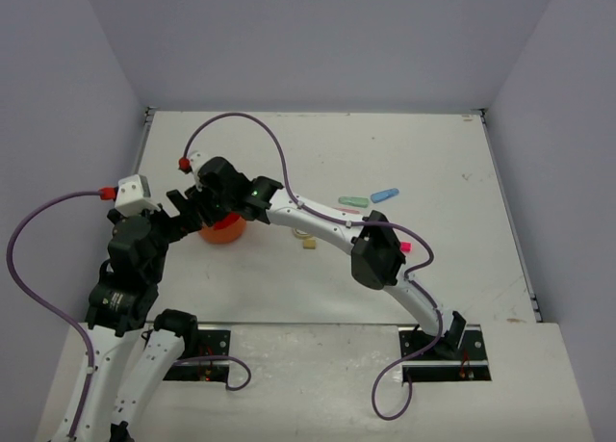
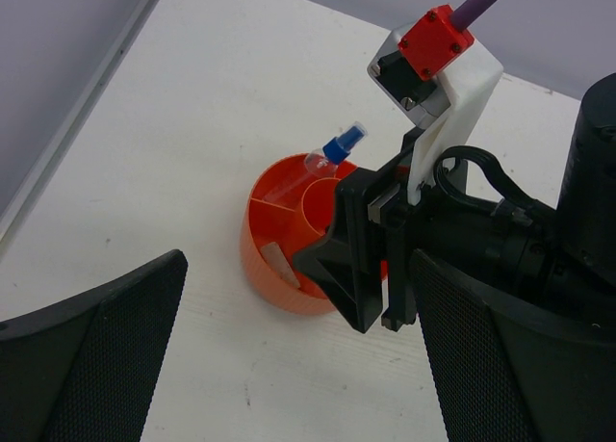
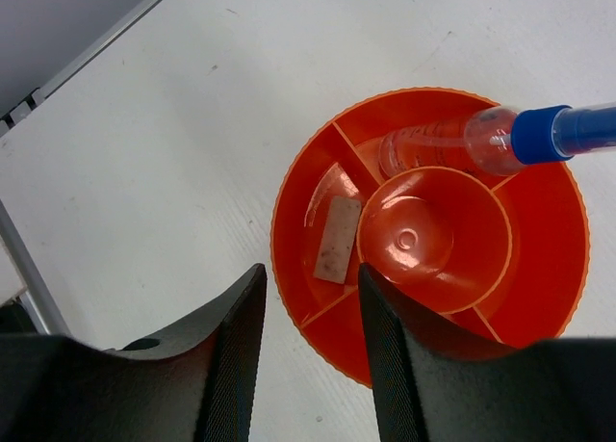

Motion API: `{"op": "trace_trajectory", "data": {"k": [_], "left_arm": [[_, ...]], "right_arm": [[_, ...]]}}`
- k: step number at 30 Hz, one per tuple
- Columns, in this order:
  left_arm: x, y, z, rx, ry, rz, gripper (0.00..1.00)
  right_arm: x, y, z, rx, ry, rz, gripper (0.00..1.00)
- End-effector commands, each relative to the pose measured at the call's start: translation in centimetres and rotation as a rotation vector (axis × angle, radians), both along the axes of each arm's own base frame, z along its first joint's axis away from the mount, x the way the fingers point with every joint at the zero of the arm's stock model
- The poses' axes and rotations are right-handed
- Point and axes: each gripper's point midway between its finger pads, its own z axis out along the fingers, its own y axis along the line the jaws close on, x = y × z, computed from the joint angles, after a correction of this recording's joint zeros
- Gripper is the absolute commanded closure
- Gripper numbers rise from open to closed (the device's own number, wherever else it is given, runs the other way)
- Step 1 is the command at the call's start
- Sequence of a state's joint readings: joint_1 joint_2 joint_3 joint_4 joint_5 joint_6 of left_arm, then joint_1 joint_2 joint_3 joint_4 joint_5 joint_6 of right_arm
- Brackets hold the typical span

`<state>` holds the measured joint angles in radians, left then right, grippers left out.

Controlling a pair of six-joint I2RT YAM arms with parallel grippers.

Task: Sort the stationery into containers
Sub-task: Place the stationery in the storage box, then pick up the stationery from the center of the board.

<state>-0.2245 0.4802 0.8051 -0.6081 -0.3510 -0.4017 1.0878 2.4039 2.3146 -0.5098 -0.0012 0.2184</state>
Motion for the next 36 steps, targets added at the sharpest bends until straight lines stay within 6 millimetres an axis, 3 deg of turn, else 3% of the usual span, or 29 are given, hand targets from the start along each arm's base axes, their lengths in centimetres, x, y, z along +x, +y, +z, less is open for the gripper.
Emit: {"op": "trace_trajectory", "data": {"k": [1, 2, 4, 6, 7, 8, 10, 11, 13, 14, 17, 21, 22, 24, 26, 29, 36], "left_arm": [[0.0, 0.5, 0.8, -0.006, -0.035, 0.030, 0.00], [0.0, 0.6, 0.9, -0.006, -0.036, 0.032, 0.00], [0.0, 0.6, 0.9, -0.007, -0.038, 0.035, 0.00], [-0.1, 0.7, 0.9, -0.006, -0.036, 0.041, 0.00], [-0.1, 0.7, 0.9, -0.007, -0.038, 0.039, 0.00], [-0.1, 0.6, 0.9, -0.008, -0.038, 0.037, 0.00], [-0.1, 0.6, 0.9, -0.009, -0.038, 0.036, 0.00], [-0.1, 0.6, 0.9, -0.009, -0.039, 0.033, 0.00], [-0.2, 0.6, 1.0, -0.011, -0.045, 0.033, 0.00], [-0.2, 0.6, 1.1, -0.012, -0.050, 0.032, 0.00], [-0.2, 0.4, 1.1, -0.014, -0.052, 0.024, 0.00], [0.0, 0.2, 1.0, -0.013, -0.046, 0.013, 0.00], [0.0, 0.2, 0.9, -0.013, -0.044, 0.013, 0.00], [0.1, 0.2, 0.8, -0.012, -0.037, 0.011, 0.00], [0.1, 0.1, 0.8, -0.011, -0.037, 0.009, 0.00], [0.1, 0.1, 0.8, -0.011, -0.038, 0.003, 0.00], [0.3, -0.3, 0.6, -0.010, -0.031, -0.013, 0.00]], "right_arm": [[0.0, 0.3, 2.4, 0.042, -0.028, 0.009, 0.55], [-0.3, -0.1, 2.8, 0.045, -0.026, 0.007, 0.56], [-0.9, -1.9, 1.8, 0.014, -0.008, -0.015, 0.56], [-1.5, -3.5, 6.6, 0.106, -0.049, -0.026, 0.56], [-1.8, -4.5, 7.3, 0.114, -0.054, -0.034, 0.56], [-2.1, -6.0, 7.0, 0.095, -0.057, -0.055, 0.56], [-2.6, -9.2, 9.5, 0.124, -0.074, -0.109, 0.55], [-2.7, -10.9, 8.2, 0.093, -0.057, -0.140, 0.55], [-2.0, -14.8, 9.5, 0.134, -0.020, -0.249, 0.55], [-1.2, -17.4, 6.8, 0.087, 0.025, -0.308, 0.55], [-1.3, -22.6, 2.0, 0.004, 0.145, -0.433, 0.56], [-1.8, -26.1, -3.5, -0.173, 0.227, -0.546, 0.56], [-2.0, -26.4, -4.5, -0.200, 0.247, -0.567, 0.55], [-2.0, -26.9, -6.3, -0.226, 0.276, -0.652, 0.42], [-2.2, -26.9, -7.6, -0.232, 0.300, -0.708, 0.40], [-2.3, -26.0, -8.8, -0.229, 0.309, -0.728, 0.41], [-2.0, -26.1, -11.2, -0.290, 0.317, -0.782, 0.45]]}}
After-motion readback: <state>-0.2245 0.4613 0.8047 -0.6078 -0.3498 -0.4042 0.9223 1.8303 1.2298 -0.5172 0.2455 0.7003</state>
